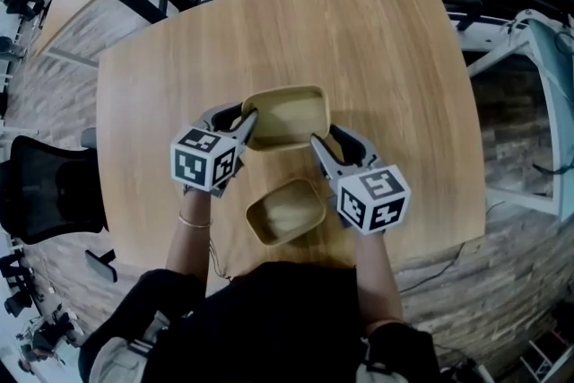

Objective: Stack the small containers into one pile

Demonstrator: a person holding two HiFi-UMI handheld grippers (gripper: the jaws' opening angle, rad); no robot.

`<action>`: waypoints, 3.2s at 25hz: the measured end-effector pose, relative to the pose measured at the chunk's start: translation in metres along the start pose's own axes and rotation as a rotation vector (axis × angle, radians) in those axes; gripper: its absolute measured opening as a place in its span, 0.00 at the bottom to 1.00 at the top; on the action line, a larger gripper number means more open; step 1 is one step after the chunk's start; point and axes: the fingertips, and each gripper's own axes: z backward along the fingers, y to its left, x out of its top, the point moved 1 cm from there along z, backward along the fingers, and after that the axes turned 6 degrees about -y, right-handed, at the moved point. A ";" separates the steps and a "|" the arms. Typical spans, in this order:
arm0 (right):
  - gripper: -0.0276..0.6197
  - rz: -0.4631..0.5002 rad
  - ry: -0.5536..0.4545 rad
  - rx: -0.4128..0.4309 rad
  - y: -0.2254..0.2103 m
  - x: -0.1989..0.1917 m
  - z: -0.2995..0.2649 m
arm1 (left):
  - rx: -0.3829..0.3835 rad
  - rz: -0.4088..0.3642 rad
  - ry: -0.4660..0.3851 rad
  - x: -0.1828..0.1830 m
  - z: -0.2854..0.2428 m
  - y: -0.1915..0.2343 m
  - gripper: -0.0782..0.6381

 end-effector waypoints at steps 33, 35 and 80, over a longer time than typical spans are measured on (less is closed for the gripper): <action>0.29 0.039 -0.003 -0.072 0.085 -0.039 0.071 | -0.087 0.064 -0.067 -0.062 0.112 -0.054 0.25; 0.29 0.039 -0.013 -0.078 0.089 -0.040 0.075 | -0.097 0.077 -0.073 -0.066 0.117 -0.057 0.25; 0.29 0.105 0.170 0.009 0.108 -0.093 0.119 | -0.091 0.235 0.034 -0.143 0.180 -0.122 0.21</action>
